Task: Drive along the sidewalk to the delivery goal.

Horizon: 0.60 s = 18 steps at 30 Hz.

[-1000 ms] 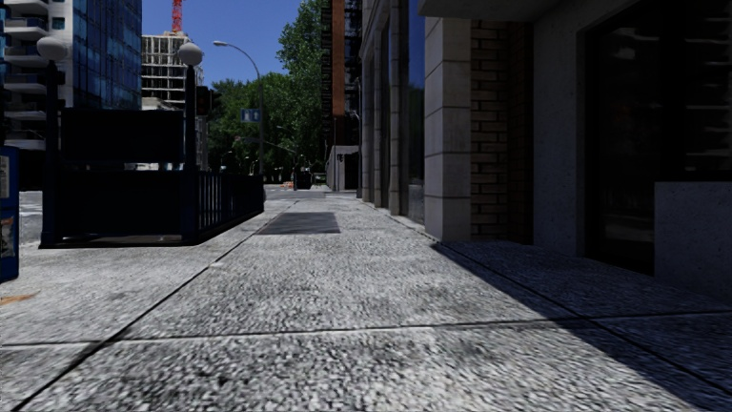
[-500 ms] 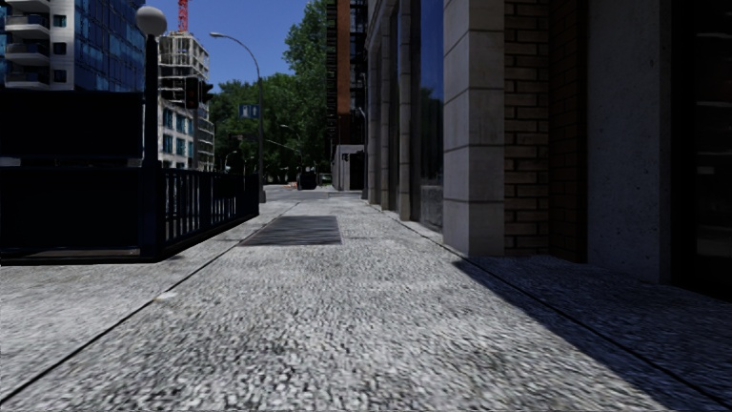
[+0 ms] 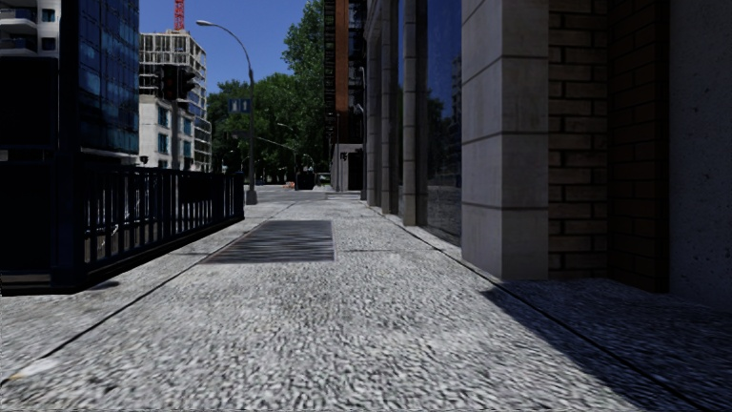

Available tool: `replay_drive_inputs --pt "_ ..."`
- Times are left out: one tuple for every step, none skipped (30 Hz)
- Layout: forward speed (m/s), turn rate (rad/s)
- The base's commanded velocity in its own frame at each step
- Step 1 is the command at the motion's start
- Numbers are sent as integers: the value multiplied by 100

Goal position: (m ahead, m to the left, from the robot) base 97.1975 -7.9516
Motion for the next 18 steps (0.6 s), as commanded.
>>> replay_drive_inputs --pt "200 0" --pt "200 0" --pt "200 0" --pt "200 0" --pt "200 0" --pt "200 0" --pt "200 0" --pt "200 0" --pt "200 0" --pt "200 0" --pt "200 0" --pt "200 0" --pt "200 0" --pt "200 0" --pt "200 0" --pt "200 0" --pt "200 0" --pt "200 8"
